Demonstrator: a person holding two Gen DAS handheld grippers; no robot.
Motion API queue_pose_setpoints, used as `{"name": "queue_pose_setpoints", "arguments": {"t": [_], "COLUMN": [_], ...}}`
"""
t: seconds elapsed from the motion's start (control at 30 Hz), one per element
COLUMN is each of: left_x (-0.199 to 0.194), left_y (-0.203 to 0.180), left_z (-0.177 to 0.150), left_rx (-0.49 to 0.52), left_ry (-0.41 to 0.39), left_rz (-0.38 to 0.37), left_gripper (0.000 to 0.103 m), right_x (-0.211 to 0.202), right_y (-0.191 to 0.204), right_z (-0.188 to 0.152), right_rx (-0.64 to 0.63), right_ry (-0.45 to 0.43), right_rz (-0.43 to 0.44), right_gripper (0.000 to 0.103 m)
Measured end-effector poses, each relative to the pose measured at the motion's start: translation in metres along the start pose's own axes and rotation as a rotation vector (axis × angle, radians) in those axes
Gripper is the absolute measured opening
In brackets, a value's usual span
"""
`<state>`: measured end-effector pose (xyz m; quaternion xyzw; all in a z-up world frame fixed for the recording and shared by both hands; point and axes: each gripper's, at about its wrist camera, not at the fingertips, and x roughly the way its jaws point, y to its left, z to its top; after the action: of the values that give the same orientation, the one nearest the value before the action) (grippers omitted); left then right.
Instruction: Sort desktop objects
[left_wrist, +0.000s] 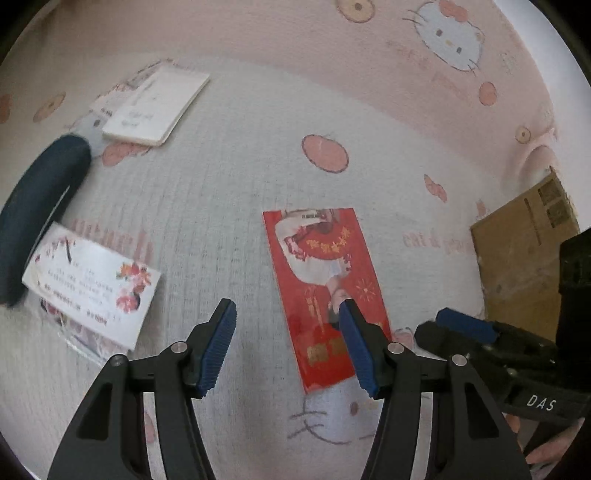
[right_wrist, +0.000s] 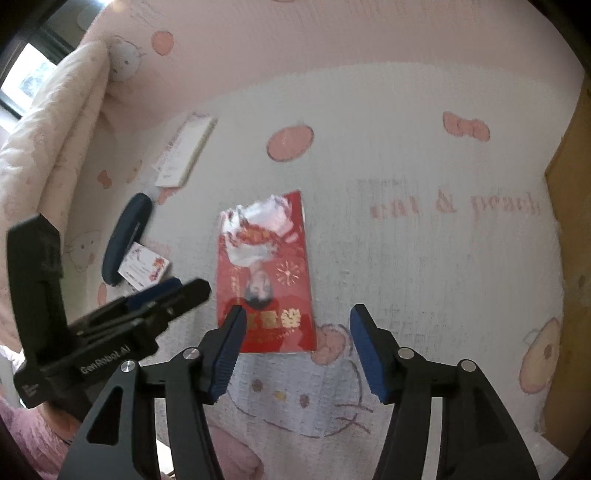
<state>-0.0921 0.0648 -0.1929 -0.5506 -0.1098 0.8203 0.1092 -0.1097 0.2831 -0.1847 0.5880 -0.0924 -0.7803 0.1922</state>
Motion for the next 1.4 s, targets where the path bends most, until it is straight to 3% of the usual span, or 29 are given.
{"name": "queue_pose_setpoints", "arguments": {"t": [0.1, 0.23, 0.3, 0.33, 0.37, 0.43, 0.5, 0.6, 0.77, 0.9, 1.13, 1.4], "left_x": [-0.001, 0.011, 0.018, 0.021, 0.023, 0.031, 0.035, 0.044, 0.057, 0.068, 0.072, 0.06], "left_y": [-0.003, -0.022, -0.029, -0.032, -0.034, -0.035, -0.031, -0.028, -0.036, -0.036, -0.022, -0.017], "left_z": [0.005, 0.025, 0.032, 0.035, 0.038, 0.046, 0.052, 0.059, 0.065, 0.07, 0.072, 0.042], "left_rx": [0.05, 0.206, 0.274, 0.298, 0.309, 0.287, 0.24, 0.214, 0.298, 0.31, 0.22, 0.184], "left_ry": [-0.026, -0.037, -0.038, -0.046, -0.047, -0.035, -0.021, 0.002, 0.012, 0.038, 0.085, 0.065], "left_rz": [0.008, 0.005, 0.021, 0.037, 0.049, 0.053, 0.038, 0.011, 0.059, 0.056, -0.026, 0.068], "left_gripper": [0.062, 0.062, 0.057, 0.053, 0.043, 0.035, 0.027, 0.026, 0.026, 0.026, 0.026, 0.026], "right_x": [0.007, 0.011, 0.011, 0.012, 0.013, 0.015, 0.018, 0.023, 0.034, 0.041, 0.046, 0.048], "right_y": [0.0, 0.005, 0.003, 0.002, 0.001, 0.002, 0.004, 0.004, 0.011, 0.014, 0.022, 0.018], "right_z": [-0.002, -0.005, -0.005, -0.005, -0.006, -0.008, -0.01, -0.015, -0.022, -0.02, -0.011, 0.003], "right_rx": [0.014, -0.004, 0.012, 0.026, 0.035, 0.027, 0.017, 0.032, 0.012, 0.007, -0.006, 0.047], "right_ry": [0.035, 0.09, 0.109, 0.118, 0.126, 0.142, 0.171, 0.219, 0.28, 0.28, 0.259, 0.207], "right_rz": [0.025, -0.007, 0.01, 0.024, 0.025, -0.017, -0.076, -0.048, -0.082, -0.107, -0.127, -0.125], "right_gripper": [0.056, 0.055, 0.044, 0.033, 0.026, 0.018, 0.016, 0.016, 0.016, 0.016, 0.016, 0.016]}}
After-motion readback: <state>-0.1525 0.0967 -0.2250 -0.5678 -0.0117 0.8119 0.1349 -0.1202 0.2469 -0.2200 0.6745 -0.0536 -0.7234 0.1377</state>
